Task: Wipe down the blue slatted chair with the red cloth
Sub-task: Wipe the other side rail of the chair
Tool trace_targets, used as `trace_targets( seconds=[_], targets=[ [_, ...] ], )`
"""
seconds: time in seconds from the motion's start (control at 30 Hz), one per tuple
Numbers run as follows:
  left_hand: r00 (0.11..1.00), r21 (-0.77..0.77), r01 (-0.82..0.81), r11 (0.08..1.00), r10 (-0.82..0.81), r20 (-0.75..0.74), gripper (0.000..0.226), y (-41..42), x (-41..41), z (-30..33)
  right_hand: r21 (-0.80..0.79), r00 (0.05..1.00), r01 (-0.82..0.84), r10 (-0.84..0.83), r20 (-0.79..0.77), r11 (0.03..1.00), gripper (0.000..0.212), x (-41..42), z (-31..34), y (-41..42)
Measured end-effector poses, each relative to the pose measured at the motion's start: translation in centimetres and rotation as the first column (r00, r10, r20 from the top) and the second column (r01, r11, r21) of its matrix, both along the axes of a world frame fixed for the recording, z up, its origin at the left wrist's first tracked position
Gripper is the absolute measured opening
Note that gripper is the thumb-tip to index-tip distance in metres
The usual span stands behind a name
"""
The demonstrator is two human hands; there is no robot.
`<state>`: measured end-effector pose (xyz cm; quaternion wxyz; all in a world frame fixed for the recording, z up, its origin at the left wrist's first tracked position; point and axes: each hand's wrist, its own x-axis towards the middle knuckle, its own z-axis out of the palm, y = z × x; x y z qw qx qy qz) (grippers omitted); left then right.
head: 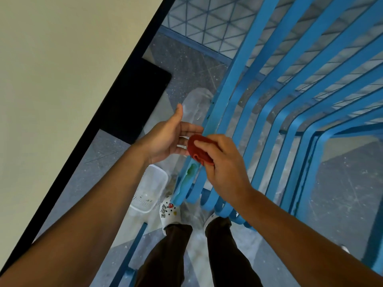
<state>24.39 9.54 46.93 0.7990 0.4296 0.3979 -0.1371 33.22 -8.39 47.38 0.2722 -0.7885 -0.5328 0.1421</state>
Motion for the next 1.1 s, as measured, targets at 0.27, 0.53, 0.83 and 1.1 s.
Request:
trace_targets(
  seconds=[0.27, 0.53, 0.83, 1.1],
  targets=[
    [0.999, 0.043, 0.044, 0.998, -0.044, 0.002, 0.093, 0.1, 0.1, 0.0, -0.047, 0.986, -0.160, 0.162, 0.048, 0.986, 0.040, 3.5, 1.0, 1.2],
    [0.997, 0.052, 0.071, 0.996, -0.071, -0.008, 0.105, 0.3, 0.2, -0.1, 0.034, 1.000, 0.006, -0.006, 0.009, 0.999, 0.035, 5.1, 0.1, 3.4],
    [0.998, 0.030, 0.055, 0.998, -0.055, -0.013, 0.101, -0.4, -1.2, -0.2, 0.007, 0.993, -0.070, 0.070, -0.094, 0.998, 0.034, -1.0, -0.1, -0.9],
    [0.997, 0.026, 0.060, 0.998, -0.061, 0.036, 0.099, -1.3, -3.4, -0.6, -0.004, 0.964, -0.267, 0.267, -0.011, 0.964, 0.036, 2.2, 0.3, 0.0]
  ],
)
